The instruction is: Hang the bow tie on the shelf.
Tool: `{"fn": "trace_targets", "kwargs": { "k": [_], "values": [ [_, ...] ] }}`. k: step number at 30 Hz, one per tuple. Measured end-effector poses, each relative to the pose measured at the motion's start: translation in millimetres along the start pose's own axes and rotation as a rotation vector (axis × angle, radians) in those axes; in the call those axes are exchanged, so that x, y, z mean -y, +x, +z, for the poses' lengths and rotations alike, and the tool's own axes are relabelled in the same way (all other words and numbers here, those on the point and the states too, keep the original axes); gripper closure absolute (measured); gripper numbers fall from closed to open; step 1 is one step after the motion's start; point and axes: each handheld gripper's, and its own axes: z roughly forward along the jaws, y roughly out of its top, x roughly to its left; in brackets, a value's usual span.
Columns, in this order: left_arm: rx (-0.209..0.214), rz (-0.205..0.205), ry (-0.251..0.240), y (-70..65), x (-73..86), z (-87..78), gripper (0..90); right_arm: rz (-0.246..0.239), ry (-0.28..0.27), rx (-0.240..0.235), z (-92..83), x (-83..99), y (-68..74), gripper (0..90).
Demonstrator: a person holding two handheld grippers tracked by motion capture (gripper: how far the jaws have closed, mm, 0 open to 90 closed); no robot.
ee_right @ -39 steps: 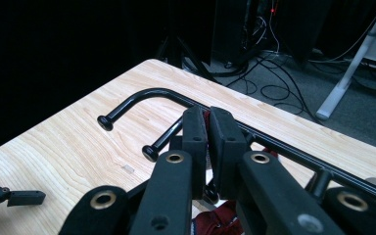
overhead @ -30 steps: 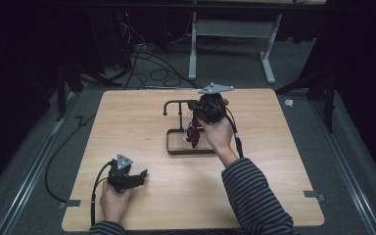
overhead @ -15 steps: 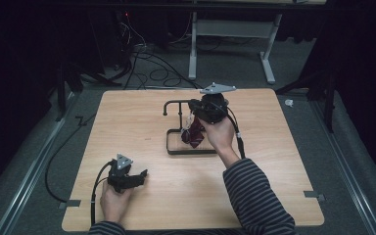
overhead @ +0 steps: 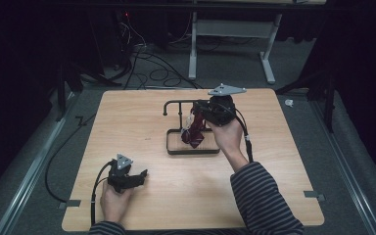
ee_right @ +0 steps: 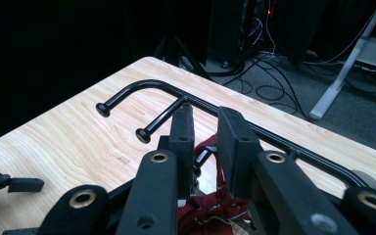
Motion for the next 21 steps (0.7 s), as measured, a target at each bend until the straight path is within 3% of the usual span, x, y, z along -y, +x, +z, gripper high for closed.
{"fn": "trace_targets", "kwargs": {
  "k": [21],
  "values": [
    [-0.001, 0.000, -0.001, -0.1, 0.0, 0.0, 22.9, 0.018, -0.012, -0.002, -31.3, 19.6, -15.1, 77.6]
  ]
}}
